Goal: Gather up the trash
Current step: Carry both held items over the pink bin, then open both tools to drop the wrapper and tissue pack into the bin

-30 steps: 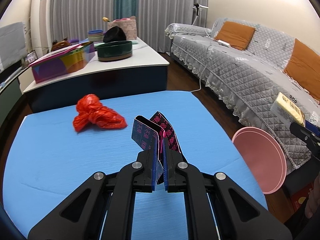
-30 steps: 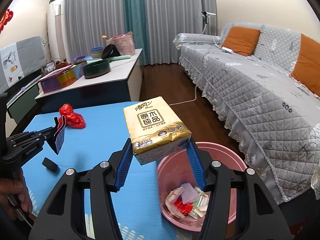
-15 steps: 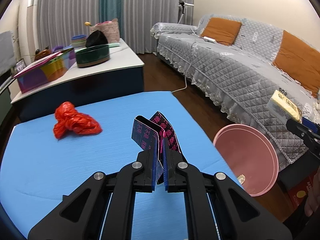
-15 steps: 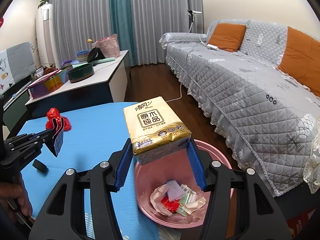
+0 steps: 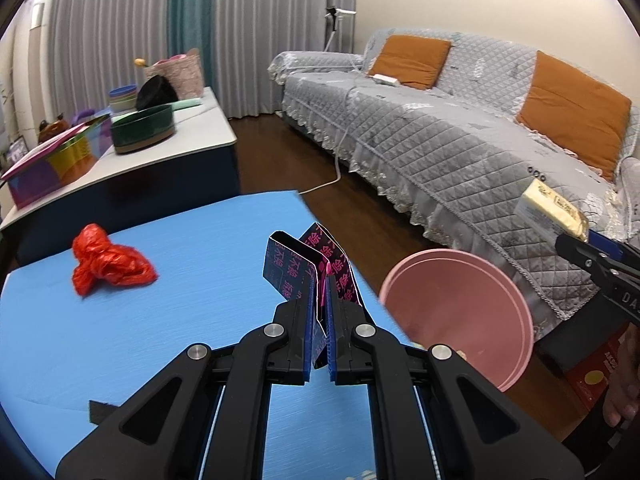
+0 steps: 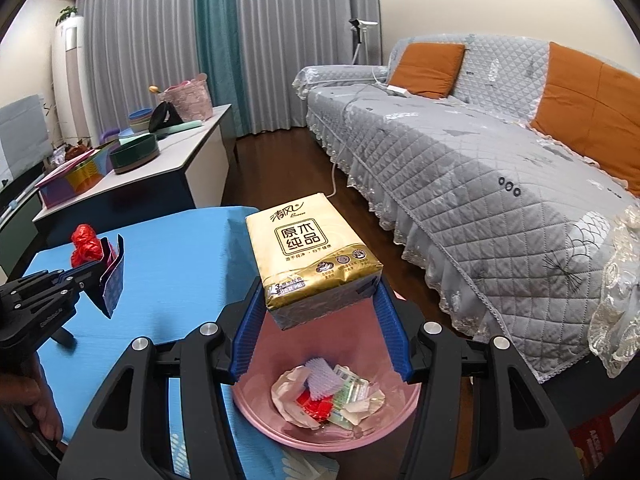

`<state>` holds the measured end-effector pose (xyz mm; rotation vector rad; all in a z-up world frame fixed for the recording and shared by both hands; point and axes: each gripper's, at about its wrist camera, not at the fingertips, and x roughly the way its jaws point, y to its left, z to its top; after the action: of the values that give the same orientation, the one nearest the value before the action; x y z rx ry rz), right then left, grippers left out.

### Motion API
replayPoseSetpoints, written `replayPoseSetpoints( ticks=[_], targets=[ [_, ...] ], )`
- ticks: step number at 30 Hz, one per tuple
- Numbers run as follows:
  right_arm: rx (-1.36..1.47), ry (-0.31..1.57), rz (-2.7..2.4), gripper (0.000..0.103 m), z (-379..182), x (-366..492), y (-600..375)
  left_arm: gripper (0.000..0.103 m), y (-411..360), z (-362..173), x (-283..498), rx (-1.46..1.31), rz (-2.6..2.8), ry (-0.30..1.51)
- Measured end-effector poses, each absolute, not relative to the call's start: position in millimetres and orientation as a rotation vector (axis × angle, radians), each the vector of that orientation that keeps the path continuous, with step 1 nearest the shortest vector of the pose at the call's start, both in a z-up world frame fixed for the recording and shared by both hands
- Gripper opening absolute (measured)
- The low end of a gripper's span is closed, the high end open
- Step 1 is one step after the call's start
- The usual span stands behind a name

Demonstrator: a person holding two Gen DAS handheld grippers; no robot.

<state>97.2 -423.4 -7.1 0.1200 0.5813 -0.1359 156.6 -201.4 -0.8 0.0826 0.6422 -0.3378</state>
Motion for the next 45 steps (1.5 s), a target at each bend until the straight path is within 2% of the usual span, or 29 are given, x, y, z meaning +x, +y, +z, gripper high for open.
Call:
replayPoseSetpoints(
  ticks=[28,31,32,34,45],
  targets=[
    [0.155,0.583,-0.210,0.055,-10,89,-454,0.006,-279,-7,149,0.109,-0.580,0.633],
    [0.161,0.588,-0.215,0.057,-10,91,-456,0.009,-285,-10,150,0.092,-0.637,0.655],
    [0.165,0.594,-0.221,0.062,-10,92,-457,0.017,-286,-11,150,0.093,-0.648,0.660],
    [0.172,0.593,-0.228,0.064,-11,91,-459,0.025,-285,-11,148,0.098,-0.654,0.655],
    [0.174,0.571,-0.212,0.064,-5,89,-448,0.025,-250,3,146,0.062,-0.587,0.634]
  ],
)
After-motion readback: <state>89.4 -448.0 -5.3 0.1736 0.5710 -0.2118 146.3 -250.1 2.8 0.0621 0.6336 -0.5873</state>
